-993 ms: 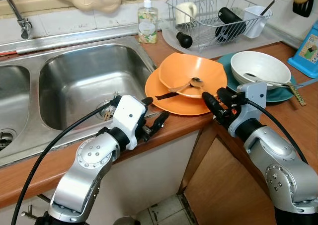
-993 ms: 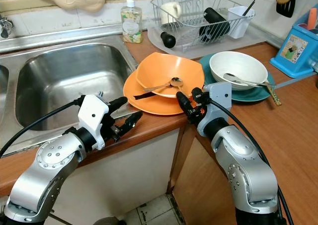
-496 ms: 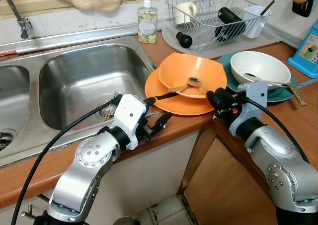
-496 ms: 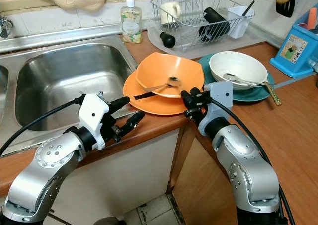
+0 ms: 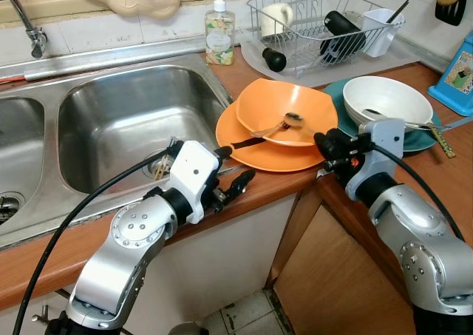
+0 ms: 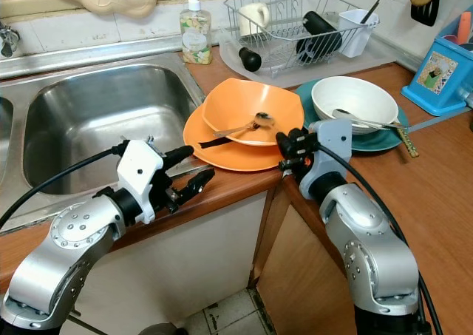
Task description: Kitchen organization
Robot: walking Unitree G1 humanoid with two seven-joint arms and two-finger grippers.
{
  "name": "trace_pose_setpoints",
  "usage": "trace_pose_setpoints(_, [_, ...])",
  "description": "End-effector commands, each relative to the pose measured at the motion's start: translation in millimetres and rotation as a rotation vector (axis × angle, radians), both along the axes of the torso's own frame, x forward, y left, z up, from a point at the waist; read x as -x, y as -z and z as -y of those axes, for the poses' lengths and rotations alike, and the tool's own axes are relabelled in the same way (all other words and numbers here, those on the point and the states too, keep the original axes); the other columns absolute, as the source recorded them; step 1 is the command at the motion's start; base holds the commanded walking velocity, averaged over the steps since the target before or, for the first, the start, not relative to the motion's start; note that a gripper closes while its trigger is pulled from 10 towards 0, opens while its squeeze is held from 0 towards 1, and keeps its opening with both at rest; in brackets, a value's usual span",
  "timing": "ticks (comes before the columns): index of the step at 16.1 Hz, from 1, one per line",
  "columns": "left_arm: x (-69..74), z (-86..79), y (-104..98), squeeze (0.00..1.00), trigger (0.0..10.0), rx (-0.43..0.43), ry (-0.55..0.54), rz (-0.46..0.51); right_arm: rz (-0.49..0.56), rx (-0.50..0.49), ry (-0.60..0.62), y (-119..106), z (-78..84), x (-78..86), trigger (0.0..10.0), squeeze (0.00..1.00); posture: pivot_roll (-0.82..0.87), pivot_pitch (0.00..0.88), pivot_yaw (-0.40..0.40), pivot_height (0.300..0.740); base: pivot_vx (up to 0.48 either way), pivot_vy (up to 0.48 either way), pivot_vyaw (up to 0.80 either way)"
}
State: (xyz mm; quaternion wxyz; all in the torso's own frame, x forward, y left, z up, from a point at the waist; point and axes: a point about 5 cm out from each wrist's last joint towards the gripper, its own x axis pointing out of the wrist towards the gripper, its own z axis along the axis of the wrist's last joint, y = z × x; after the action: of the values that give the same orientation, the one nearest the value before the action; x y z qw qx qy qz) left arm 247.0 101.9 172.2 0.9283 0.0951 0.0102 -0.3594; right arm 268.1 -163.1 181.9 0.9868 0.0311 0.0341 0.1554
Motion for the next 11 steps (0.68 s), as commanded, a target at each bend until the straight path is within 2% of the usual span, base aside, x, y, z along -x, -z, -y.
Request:
trace_pose_setpoints(1, [-1.3, 0.4, -8.3, 0.0, 10.0, -0.014, -0.002, 0.046, 0.02, 0.007, 0.02, -7.6, 4.3, -1.3, 0.0, 0.0, -0.03, 0.0, 0.018, 0.74, 0.0, 0.0, 0.0])
trace_pose_setpoints(2, [-2.5, -0.9, -8.0, 0.0, 10.0, -0.042, -0.011, 0.061, 0.028, 0.006, 0.02, -9.6, 4.2, -1.4, 0.0, 0.0, -0.03, 0.0, 0.018, 0.74, 0.0, 0.0, 0.0])
trace_pose_setpoints(3, [-4.6, -2.6, -7.3, 0.0, 10.0, -0.11, -0.019, 0.102, 0.045, -0.001, 0.011, -13.9, 3.5, -1.7, 0.0, 0.0, -0.03, 0.0, 0.019, 0.74, 0.0, 0.0, 0.0])
trace_pose_setpoints(5, [-12.2, -7.3, -13.4, 0.0, 10.0, -0.187, -0.065, 0.207, 0.095, -0.017, -0.055, -26.5, -3.7, -0.7, 0.0, 0.0, -0.04, 0.0, 0.02, 0.74, 0.0, 0.0, 0.0])
trace_pose_setpoints(7, [-17.8, -9.4, -23.0, 0.0, 10.0, -0.285, -0.059, 0.33, 0.126, -0.028, -0.137, -36.2, -14.0, 1.8, 0.0, 0.0, -0.03, 0.0, 0.018, 0.74, 0.0, 0.0, 0.0])
trace_pose_setpoints(9, [-21.8, -10.4, -30.9, 0.0, 10.0, -0.289, -0.071, 0.391, 0.143, -0.035, -0.203, -41.7, -22.2, 4.3, 0.0, 0.0, -0.03, 0.0, 0.018, 0.74, 0.0, 0.0, 0.0])
trace_pose_setpoints(11, [-26.7, -9.7, -39.8, 0.0, 10.0, -0.305, -0.074, 0.461, 0.147, -0.048, -0.321, -46.3, -35.6, 9.8, 0.0, 0.0, -0.03, 0.0, 0.018, 0.74, 0.0, 0.0, 0.0])
